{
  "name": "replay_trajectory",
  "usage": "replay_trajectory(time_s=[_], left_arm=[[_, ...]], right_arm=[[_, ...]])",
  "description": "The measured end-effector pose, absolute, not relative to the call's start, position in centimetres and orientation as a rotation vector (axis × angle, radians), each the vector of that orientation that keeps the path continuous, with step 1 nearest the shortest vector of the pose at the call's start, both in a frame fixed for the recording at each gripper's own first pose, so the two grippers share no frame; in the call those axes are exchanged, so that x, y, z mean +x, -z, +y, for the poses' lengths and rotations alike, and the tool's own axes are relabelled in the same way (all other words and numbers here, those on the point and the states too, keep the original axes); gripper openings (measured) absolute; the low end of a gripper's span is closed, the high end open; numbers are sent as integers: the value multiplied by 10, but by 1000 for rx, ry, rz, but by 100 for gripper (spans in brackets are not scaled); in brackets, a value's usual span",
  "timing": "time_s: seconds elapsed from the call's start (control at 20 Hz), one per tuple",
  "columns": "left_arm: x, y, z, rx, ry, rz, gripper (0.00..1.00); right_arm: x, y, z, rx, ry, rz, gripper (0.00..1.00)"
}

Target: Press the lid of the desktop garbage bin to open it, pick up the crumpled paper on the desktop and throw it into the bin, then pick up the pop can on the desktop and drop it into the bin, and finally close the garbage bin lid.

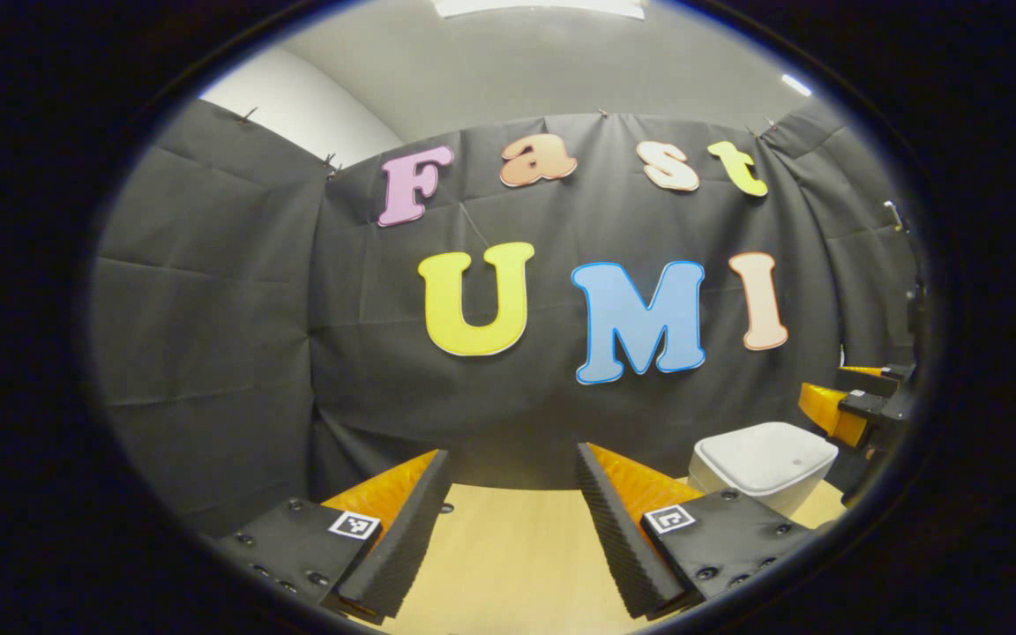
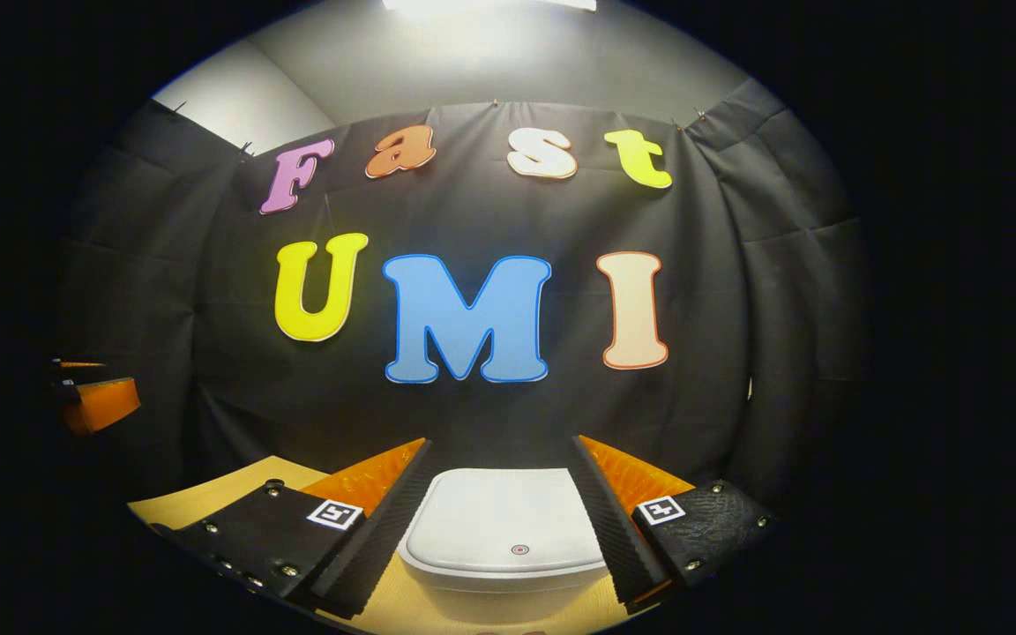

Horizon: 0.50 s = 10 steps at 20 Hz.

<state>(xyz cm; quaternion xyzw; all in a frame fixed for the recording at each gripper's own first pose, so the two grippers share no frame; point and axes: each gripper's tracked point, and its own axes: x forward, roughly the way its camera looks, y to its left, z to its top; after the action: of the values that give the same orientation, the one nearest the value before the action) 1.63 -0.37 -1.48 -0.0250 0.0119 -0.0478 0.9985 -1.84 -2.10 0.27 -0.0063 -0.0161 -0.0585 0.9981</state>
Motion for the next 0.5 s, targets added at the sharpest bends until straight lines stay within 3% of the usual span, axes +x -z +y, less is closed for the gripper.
replay_trajectory(time_s=[0.05, 0.5], left_arm=[[18, 16, -6, -53, 102, 27, 96], [25, 17, -20, -51, 133, 32, 93]], right_arm=[[-18, -2, -22, -14, 123, -32, 98], [-11, 21, -26, -6, 133, 39, 100]])
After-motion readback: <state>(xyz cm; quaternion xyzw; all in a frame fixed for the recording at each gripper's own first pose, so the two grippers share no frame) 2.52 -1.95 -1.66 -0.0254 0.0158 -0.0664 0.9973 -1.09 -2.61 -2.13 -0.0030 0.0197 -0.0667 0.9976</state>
